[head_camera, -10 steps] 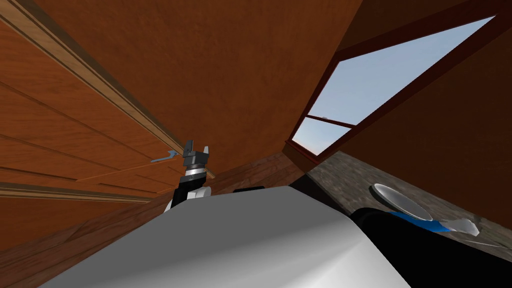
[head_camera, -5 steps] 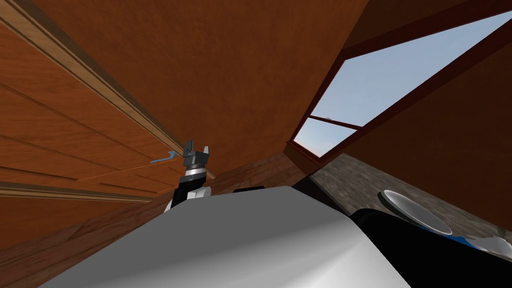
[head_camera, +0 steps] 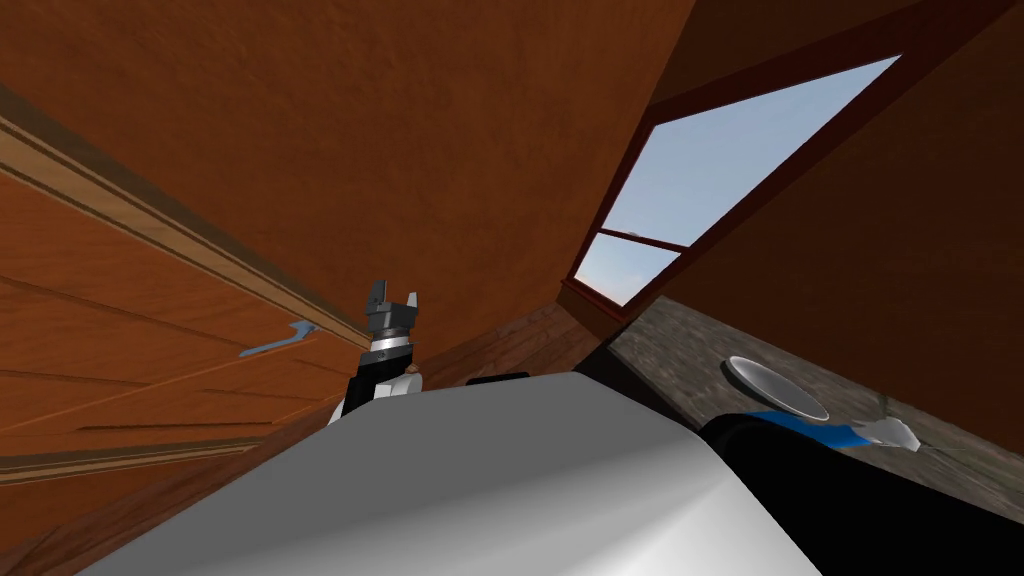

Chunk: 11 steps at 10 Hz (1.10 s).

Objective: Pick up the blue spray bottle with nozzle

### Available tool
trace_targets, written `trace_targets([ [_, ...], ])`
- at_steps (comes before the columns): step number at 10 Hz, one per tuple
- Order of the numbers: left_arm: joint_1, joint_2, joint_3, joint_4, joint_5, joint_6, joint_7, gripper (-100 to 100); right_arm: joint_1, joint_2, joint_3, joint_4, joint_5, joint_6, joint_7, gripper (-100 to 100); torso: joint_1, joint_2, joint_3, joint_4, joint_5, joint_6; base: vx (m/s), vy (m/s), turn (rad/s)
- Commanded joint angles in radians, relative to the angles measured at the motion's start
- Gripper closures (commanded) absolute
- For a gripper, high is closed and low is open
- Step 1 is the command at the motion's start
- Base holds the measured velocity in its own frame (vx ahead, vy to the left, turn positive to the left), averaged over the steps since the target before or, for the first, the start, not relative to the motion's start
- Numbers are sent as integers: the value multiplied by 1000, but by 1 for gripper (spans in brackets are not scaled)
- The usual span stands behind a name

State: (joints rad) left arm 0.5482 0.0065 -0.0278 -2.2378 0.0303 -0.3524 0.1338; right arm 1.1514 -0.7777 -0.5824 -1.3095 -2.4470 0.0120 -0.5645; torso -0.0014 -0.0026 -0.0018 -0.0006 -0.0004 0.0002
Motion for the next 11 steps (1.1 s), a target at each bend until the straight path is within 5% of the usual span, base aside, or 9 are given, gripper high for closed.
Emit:
trace_targets([
  [1,0,0,0,0,0,0,0,0,-50,1,-1,11,20,11,3,-100,0,0,0,0,0,0,7,0,-51],
  [2,0,0,0,0,0,0,0,0,-71,1,-1,11,20,11,3,-100,0,2,1,1,0,-1,-12,1,35],
  [3,0,0,0,0,0,0,0,0,-116,-16,34,56,72,68,-10,-100,1,4,2,1,0,-1,72,-34,-366],
  [7,0,0,0,0,0,0,0,0,-209,-16,34,56,117,71,-10,-100,0,2,1,0,0,-1,43,-7,-175],
  [8,0,0,0,0,0,0,0,0,-237,-33,70,101,164,117,-23,-100,0,3,2,1,0,-1,109,-26,-362],
  [11,0,0,0,0,0,0,0,0,-349,-33,70,101,213,132,-23,-100,0,0,0,0,0,-1,56,-6,-250],
])
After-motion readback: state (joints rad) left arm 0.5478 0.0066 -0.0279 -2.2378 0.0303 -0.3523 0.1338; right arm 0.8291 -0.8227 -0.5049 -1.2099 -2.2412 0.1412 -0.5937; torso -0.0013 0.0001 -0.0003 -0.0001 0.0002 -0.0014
